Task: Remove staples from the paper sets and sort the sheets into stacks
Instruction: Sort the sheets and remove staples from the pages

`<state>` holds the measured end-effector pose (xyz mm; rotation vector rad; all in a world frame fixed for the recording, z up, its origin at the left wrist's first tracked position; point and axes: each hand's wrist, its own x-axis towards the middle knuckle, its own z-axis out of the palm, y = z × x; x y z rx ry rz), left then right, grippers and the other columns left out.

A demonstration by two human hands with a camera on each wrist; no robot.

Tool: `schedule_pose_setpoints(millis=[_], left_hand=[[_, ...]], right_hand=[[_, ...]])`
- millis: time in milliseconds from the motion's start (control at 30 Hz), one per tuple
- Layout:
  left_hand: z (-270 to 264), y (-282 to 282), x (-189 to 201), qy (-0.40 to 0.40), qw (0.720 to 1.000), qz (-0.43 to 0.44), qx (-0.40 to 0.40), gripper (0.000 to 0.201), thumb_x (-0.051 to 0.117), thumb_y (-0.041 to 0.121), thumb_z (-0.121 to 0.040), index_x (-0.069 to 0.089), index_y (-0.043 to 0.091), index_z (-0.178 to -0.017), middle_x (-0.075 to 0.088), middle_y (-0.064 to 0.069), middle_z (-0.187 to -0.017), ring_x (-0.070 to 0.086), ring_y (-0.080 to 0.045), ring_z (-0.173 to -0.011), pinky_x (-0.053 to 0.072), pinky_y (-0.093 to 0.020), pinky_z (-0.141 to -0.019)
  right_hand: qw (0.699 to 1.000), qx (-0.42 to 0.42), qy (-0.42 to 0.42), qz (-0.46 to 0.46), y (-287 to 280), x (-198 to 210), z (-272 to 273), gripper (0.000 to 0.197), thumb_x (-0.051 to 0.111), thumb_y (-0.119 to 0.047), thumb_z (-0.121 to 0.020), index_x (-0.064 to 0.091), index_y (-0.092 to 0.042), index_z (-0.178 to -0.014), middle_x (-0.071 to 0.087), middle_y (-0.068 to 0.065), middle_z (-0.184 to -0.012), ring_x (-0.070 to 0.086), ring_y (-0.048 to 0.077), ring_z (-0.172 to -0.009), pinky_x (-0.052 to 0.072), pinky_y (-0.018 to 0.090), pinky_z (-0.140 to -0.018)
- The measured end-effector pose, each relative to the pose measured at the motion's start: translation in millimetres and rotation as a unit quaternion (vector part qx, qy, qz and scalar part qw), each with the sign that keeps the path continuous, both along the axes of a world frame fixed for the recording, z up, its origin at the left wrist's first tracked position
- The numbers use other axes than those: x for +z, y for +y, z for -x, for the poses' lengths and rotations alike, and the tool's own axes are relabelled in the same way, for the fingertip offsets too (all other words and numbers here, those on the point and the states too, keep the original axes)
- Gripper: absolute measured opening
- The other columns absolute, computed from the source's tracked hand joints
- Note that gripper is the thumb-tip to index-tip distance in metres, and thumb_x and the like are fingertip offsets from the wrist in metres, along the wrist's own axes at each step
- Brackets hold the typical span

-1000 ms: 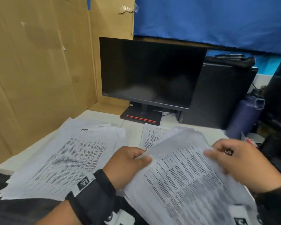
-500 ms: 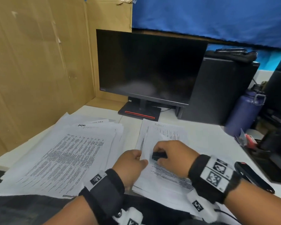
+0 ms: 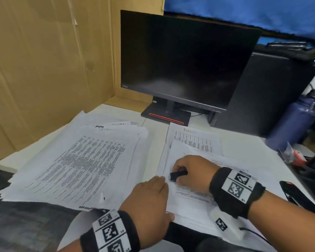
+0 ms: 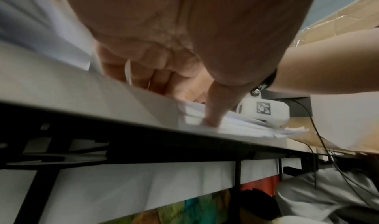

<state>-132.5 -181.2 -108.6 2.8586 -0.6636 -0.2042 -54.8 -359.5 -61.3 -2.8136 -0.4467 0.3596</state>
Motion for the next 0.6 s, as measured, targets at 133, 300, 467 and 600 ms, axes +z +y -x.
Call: schedule_pose_setpoints(millis=[133,300,467,600], left_hand=[[-4.1,6.7,-11.0,-0.004,1.000,0.021,-0.017,0.085,0.052,0.054,-0.097,0.017,0.012,-0.162,0.006,-0.003,-0.172,0.003,-0.019,-0.159,0.007,-0.035,-0.129],[-3.3,13.5,-13.6,-0.043,0.998,0.010,-0.041,0.069,0.053,0.068,-0.069,0.074,0.018,-0.112,0.071,0.002,-0.120,0.070,-0.015,-0.109,0.059,-0.028,-0.089],[-2.4,13.7,-18.3,-0.073,0.996,0.024,-0.039,0.067,0.058,0.061,-0.075,0.068,0.013,-0.121,0.066,-0.001,-0.127,0.064,-0.020,-0.116,0.060,-0.038,-0.093],[-6.8,10.9,-12.2,-0.039,0.998,0.034,-0.044,0.077,0.053,0.055,-0.096,0.033,0.013,-0.157,0.027,0.000,-0.167,0.020,-0.021,-0.156,0.020,-0.038,-0.127]], right_hand=[[1.000,0.020,-0.008,0.013,9.1,-1.7,-5.0,0.018,0.067,-0.030,-0.086,0.073,-0.031,-0.104,0.066,-0.013,-0.100,0.063,0.010,-0.091,0.054,0.029,-0.086],[1.000,0.006,-0.005,0.003,8.4,-1.5,-9.6,0.016,0.069,-0.026,-0.085,0.074,-0.031,-0.099,0.066,-0.013,-0.097,0.063,0.008,-0.091,0.053,0.027,-0.086],[1.000,0.007,-0.012,0.000,8.6,-4.3,-10.5,0.016,0.070,-0.026,-0.085,0.075,-0.031,-0.099,0.066,-0.016,-0.095,0.062,0.005,-0.089,0.051,0.023,-0.083],[1.000,0.012,-0.024,-0.004,8.5,-6.1,-9.9,0.015,0.072,-0.027,-0.084,0.075,-0.033,-0.097,0.061,-0.017,-0.093,0.059,0.001,-0.087,0.047,0.019,-0.078]])
